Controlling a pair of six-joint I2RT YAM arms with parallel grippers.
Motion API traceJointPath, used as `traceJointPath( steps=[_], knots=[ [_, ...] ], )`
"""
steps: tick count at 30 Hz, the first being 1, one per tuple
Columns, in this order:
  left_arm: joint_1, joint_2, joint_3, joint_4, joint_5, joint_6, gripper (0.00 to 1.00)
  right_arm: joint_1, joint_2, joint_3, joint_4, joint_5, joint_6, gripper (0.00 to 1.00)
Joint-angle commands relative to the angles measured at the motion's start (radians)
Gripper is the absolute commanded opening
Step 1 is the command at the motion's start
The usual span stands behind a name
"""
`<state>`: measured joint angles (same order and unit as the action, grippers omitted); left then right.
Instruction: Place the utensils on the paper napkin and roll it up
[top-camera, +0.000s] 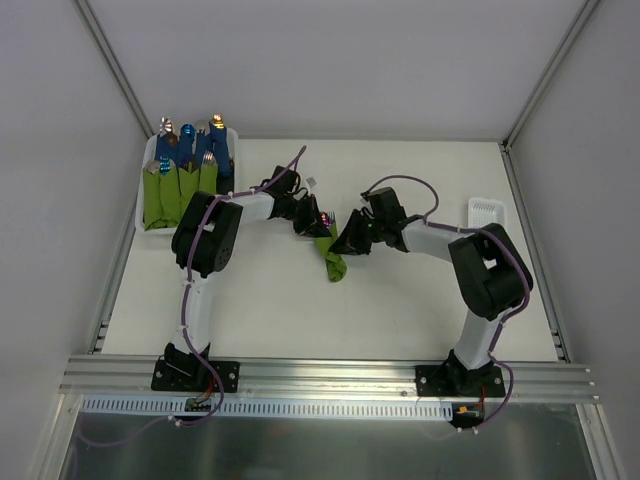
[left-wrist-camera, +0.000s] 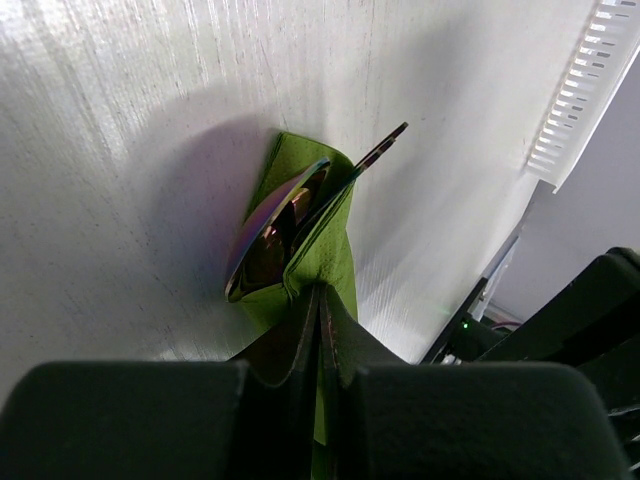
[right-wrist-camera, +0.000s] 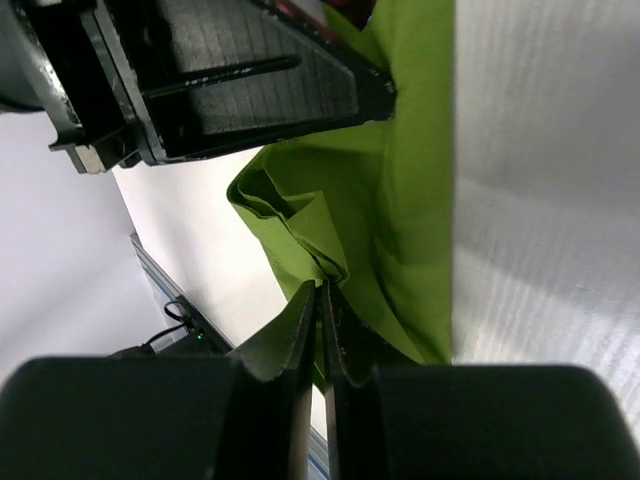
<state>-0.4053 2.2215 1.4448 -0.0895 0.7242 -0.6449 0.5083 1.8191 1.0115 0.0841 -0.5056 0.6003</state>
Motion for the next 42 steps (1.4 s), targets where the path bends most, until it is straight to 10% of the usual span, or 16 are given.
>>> traceJointPath(
  steps=[1,32,42],
  knots=[
    [-0.006,0.056,-0.004,-0.047,-0.078,0.007,0.0,0.022,0.023,0.042,-0.046,-0.007,-0.048,0.09],
    [-0.003,0.061,-0.011,-0.023,-0.04,-0.019,0.0,0.165,0.016,0.113,0.093,-0.269,0.036,0.38],
    [-0.003,0.064,-0.015,-0.018,-0.039,-0.022,0.0,0.142,-0.168,0.023,0.028,-0.121,-0.065,0.38]
  ],
)
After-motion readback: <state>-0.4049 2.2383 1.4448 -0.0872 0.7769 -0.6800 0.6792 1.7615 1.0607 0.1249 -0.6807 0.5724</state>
